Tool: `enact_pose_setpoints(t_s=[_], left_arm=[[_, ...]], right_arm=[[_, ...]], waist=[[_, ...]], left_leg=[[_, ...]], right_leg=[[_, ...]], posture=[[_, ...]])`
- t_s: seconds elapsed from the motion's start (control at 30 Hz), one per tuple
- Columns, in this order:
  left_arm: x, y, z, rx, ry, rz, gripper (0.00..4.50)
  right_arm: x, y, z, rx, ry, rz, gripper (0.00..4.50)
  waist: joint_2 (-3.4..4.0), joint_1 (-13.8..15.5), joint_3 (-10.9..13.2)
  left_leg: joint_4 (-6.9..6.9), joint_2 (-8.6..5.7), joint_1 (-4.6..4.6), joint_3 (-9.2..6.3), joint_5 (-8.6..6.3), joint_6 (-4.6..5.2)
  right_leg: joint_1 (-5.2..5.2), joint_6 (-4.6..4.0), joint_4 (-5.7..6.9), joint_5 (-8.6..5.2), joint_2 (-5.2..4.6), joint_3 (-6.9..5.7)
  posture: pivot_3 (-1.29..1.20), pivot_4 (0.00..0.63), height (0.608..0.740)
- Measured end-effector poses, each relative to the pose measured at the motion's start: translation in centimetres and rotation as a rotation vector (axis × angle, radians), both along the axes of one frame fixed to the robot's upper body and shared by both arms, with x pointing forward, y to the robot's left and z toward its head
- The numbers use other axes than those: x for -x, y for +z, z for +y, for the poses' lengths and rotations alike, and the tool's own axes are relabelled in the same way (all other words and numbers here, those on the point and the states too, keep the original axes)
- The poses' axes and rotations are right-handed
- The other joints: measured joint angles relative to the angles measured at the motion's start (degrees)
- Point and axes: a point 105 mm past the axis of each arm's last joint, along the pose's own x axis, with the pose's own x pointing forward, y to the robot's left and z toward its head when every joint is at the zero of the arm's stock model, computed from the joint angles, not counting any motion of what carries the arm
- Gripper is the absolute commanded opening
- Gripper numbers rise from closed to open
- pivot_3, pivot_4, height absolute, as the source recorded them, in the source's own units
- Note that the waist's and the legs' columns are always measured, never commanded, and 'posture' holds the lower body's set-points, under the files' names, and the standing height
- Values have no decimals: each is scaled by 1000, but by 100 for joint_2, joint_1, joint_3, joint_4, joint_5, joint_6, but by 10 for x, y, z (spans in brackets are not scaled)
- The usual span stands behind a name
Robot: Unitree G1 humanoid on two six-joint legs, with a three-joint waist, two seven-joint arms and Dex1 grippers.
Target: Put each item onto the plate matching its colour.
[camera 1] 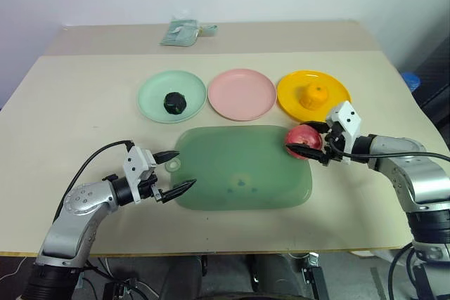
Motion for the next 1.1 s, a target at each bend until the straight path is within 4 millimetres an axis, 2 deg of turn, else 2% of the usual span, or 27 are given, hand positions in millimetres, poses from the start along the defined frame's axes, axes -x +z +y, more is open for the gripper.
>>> enact_pose_setpoints(t_s=[0.1, 0.17, 0.3, 0.37, 0.43, 0.5, 0.57, 0.6, 0.67, 0.8, 0.87, 0.97, 1.1], left_arm=[[2, 1, -1, -7, 9, 3, 4500], [2, 4, -2, -11, 13, -6, 4500], [-1, 12, -2, -6, 39, -13, 4500], [-3, 16, -2, -2, 59, -22, 4500], [-4, 20, -2, 6, 77, -30, 4500], [-5, 23, 1, 15, 108, -34, 4500], [-4, 26, 1, 16, 125, -43, 4500], [-3, 27, 1, 16, 135, -47, 4500], [0, 28, 3, 19, 165, -49, 4500], [2, 33, 19, 22, 264, -66, 4500], [1, 36, 34, 7, 344, -86, 4500], [-2, 41, 75, -39, 543, -127, 4500], [10, 41, 113, -71, 698, -127, 4500]], right_arm=[[-5, 5, 7, -33, -3, -18, 3324], [-13, 20, 21, -87, 10, -69, 3324], [-44, 66, 65, -203, -1, -201, 3324], [-66, 74, 87, -224, -49, -205, 3324], [-88, 64, 100, -211, -136, -160, 3324], [-108, 46, 109, -182, -211, -109, 3324], [-118, 29, 112, -161, -252, -78, 4347], [-121, 23, 112, -154, -263, -73, 4456], [-123, 26, 110, -158, -257, -115, 4456], [-119, 55, 93, -163, -191, -272, 4456], [-105, 61, 70, -157, -143, -318, 4456], [-81, 43, 12, -119, -141, -272, 4456], [-39, 11, -42, -76, -137, -119, 4456]], waist=[[0, 1, 1], [3, -26, 2], [3, -92, 2], [2, -125, 2], [1, -125, 1], [1, -128, 1], [1, -119, 1], [2, -123, 2], [2, -139, 2], [2, -142, 2], [1, -102, 1], [1, -18, 1], [2, -9, 2]], left_leg=[[0, 0, -6, -1, 0, 0], [0, 1, -6, 1, 0, 0], [-3, 3, -6, -2, 1, -1], [-4, 1, -9, -3, 1, -2], [-5, -4, -14, -5, 3, -5], [-6, -6, -19, -2, 4, -6], [-8, -9, -23, -1, 4, -7], [-8, -10, -31, -1, 4, -7], [-8, -10, -44, 2, 4, -7], [-6, -4, -66, -5, 8, -14], [-5, -5, -67, -9, 7, -13], [0, -8, -68, -4, 5, -9], [0, -1, -64, 0, 4, -7]], right_leg=[[-6, 0, 0, 0, -1, 0], [-10, 0, 4, 0, 0, 3], [-15, -1, 9, 1, 3, 1], [-18, -1, 8, 1, 2, 1], [-22, -1, 7, 1, -4, -1], [-28, -1, 6, 1, -7, -1], [-32, -1, 5, 1, -9, -1], [-39, -1, 5, 1, -11, -1], [-55, -1, 7, 1, -11, 1], [-79, -1, 17, 2, -3, -2], [-71, -1, 13, 2, -5, -7], [-67, 0, 6, 2, -9, -7], [-65, -1, 7, 1, -5, -4]], posture=[[0, 150, 740], [0, 150, 740], [0, 150, 740], [0, 150, 740], [0, 150, 740], [0, 150, 740], [0, 150, 740], [0, 150, 740], [0, 150, 740], [0, 150, 740], [0, 150, 740], [0, 150, 740], [0, 150, 740]])
